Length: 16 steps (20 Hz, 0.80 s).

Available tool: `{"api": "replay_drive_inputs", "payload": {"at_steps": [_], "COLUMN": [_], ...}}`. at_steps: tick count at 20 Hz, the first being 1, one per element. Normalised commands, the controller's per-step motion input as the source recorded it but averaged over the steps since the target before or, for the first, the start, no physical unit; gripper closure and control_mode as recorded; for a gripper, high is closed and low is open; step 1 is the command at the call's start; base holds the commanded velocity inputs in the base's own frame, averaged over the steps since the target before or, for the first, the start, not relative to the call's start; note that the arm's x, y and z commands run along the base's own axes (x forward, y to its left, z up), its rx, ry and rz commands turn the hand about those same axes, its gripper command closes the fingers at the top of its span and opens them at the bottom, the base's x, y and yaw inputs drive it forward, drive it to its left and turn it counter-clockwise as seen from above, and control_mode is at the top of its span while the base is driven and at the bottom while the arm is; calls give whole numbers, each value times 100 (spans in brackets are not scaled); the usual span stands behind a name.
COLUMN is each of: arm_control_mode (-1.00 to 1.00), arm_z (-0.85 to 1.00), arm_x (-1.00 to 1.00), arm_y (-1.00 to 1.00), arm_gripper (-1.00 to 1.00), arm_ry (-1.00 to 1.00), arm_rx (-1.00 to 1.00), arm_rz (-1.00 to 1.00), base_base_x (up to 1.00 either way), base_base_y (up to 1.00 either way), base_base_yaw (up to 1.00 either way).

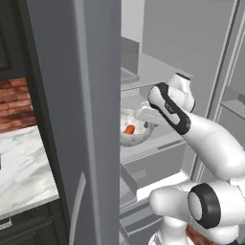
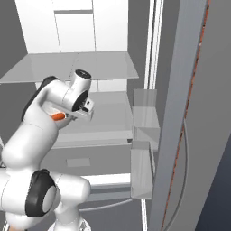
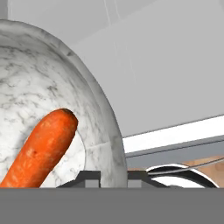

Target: Move the mug from next to the sink to the open cabinet. Then, move the bowl with the carrot to the fridge to clear the area for faucet cleaning.

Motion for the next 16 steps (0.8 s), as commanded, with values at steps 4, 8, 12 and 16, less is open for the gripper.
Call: {"api": "replay_drive_inputs", "payload": {"at_steps": [4, 8, 12, 16], "arm_control_mode": [-100, -100, -100, -100], "arm_z": [-7, 79, 100, 100], "arm_x": [-3, -66, -69, -84], "arm_y": [-1, -3, -10, -27], "arm_gripper": [100, 100, 100, 100], "arm_ry": [7, 1, 3, 3], "arm_rx": [-3, 13, 20, 25], "arm_rz": [-33, -14, -6, -2], "base_base_x": [0, 0, 0, 0], "base_base_y": [0, 0, 0, 0], "base_base_yaw": [0, 0, 0, 0]}}
